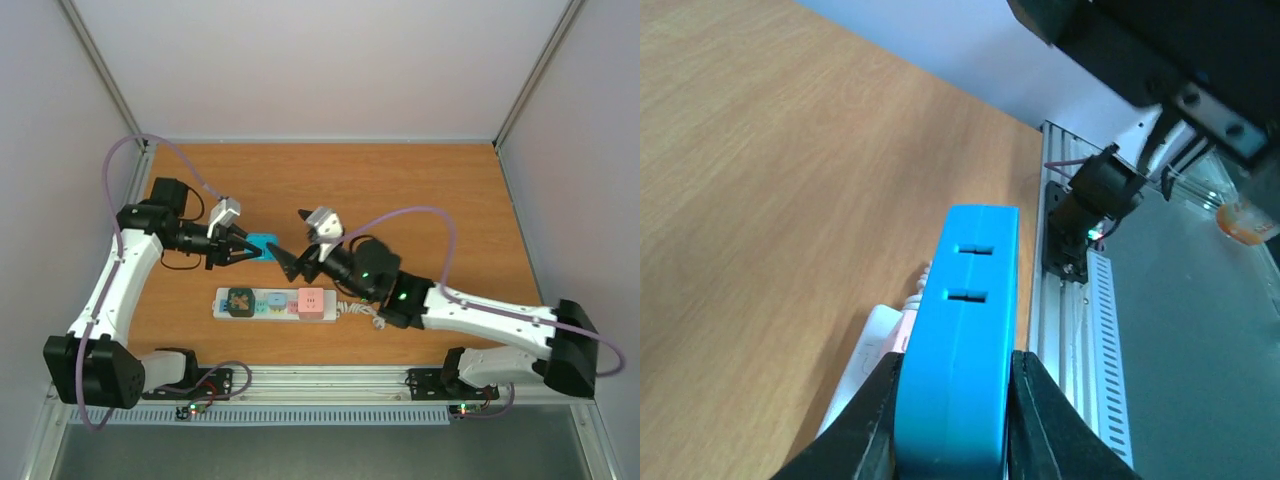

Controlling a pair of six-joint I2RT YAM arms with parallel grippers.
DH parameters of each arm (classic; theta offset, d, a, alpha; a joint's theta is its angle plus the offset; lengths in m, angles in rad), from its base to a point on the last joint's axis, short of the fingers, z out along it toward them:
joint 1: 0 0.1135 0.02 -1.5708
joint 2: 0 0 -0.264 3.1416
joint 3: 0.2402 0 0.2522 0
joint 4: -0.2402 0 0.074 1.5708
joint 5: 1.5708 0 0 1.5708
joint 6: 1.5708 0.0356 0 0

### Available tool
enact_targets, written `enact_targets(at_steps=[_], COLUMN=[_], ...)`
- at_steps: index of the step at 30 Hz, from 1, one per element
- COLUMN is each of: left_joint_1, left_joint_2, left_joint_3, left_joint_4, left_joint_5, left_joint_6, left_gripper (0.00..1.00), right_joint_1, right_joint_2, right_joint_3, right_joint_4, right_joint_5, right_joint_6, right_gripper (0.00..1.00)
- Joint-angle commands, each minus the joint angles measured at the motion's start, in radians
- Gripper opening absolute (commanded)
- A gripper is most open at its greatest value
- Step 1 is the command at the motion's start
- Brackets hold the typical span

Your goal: Insert the plug

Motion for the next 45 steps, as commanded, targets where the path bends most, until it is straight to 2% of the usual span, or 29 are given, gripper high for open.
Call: enact_targets(at_steps=[1,3,7,13,18,33,40,41,44,45], left_joint_1=[0.003,0.001,-0.003,-0.009,-0.015,-0.019,-0.020,-0.020,-0.020,-0.020], left_joint_2=[0.043,0.059,0.042,0.017,-0.006,-0.042,-0.039,-0.040,-0.040,-0.041], left_joint_3=[0.060,0.068,0.053,0.056,0.045,0.041,0.043,0.044,0.048,0.050], left_joint_4=[-0.243,-0.290,-0.290,-0.290,-0.290,-0.290,-0.290,-0.290,-0.290,-0.290], left_joint_5=[0.050,0.063,0.061,0.065,0.056,0.037,0.037,0.037,0.032,0.032], left_joint_6=[0.301,0.371,0.392,0.372,0.366,0.350,0.347,0.347,0.344,0.344], left_gripper=[0.01,0.01,0.01,0.01,0.01,0.01,0.01,0.01,0.01,0.01], right_joint_1=[-0.104,-0.142,-0.186,-0.194,-0.207,-0.230,-0.230,-0.230,-0.230,-0.230], right_joint_2=[-0.075,-0.062,-0.018,0.049,0.086,0.055,0.048,0.049,0.058,0.062], right_joint_3=[-0.044,-0.028,0.015,0.079,0.107,0.142,0.163,0.166,0.173,0.174], right_joint_4=[-0.225,-0.249,-0.273,-0.298,-0.275,-0.282,-0.291,-0.292,-0.298,-0.301], right_joint_5=[-0.469,-0.530,-0.648,-0.706,-0.762,-0.818,-0.847,-0.852,-0.867,-0.867], right_joint_6=[0.293,0.312,0.325,0.315,0.325,0.348,0.359,0.360,0.362,0.364], right_gripper=[0.95,0.93,0.89,0.84,0.75,0.31,0.30,0.27,0.05,0.02])
